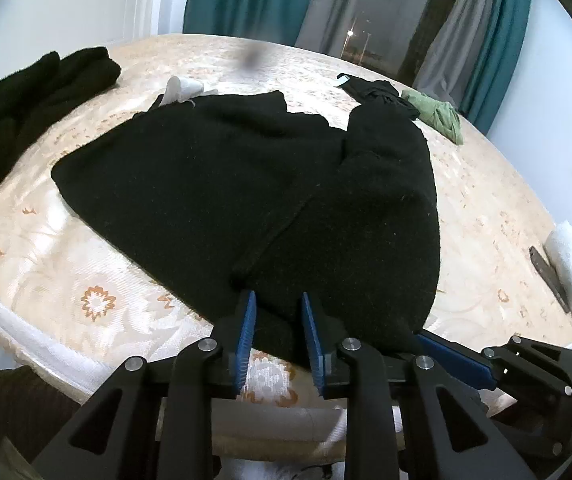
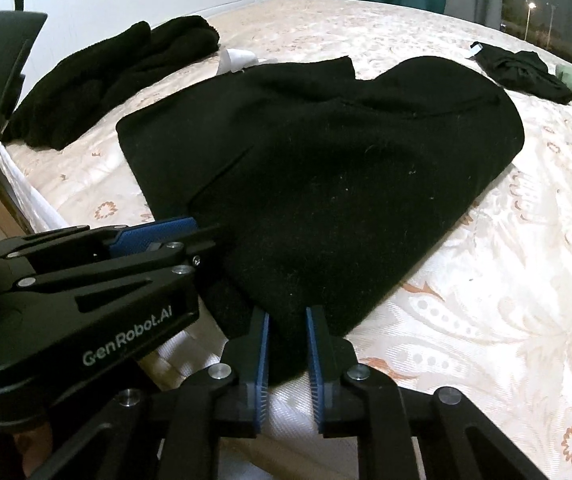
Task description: Fold clothes
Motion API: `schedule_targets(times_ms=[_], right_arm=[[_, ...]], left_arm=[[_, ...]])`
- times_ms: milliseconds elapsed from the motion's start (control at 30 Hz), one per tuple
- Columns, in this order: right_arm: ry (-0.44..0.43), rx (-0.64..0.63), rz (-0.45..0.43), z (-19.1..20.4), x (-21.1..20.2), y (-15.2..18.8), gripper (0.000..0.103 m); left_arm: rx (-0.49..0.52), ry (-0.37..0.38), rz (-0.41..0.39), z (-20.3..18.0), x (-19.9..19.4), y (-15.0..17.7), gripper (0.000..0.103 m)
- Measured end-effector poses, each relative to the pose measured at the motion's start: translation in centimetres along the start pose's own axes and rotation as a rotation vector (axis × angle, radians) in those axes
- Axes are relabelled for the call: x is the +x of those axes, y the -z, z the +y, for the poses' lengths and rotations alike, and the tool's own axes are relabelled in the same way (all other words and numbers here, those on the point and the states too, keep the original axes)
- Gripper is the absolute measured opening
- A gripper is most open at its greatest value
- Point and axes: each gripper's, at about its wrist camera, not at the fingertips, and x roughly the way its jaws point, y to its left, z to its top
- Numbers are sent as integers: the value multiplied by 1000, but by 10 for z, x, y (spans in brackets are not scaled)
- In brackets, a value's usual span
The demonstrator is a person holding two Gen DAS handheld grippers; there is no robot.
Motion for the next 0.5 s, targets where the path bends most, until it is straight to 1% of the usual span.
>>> schedule_targets(times_ms=[67, 100, 133, 300, 467, 500], right_arm=[[0, 2, 1, 0, -2, 0, 19], [2, 3, 3, 0, -3, 1, 22], [3, 5, 4, 0, -4, 1, 23], [-10, 32, 3, -5, -10, 3, 26], [-15, 42, -14, -8, -18, -2, 28], [-9, 48, -22, -10, -21, -3, 32]], left_arm=[[-9, 17, -14, 3, 1, 1, 27], [-10, 19, -19, 3, 1, 2, 28], [-5, 16, -23, 2, 0, 3, 29], [25, -13, -47, -4, 0, 5, 32], [13, -7, -52, -3, 0, 6, 32], [15, -8, -58, -3, 0, 7, 32]])
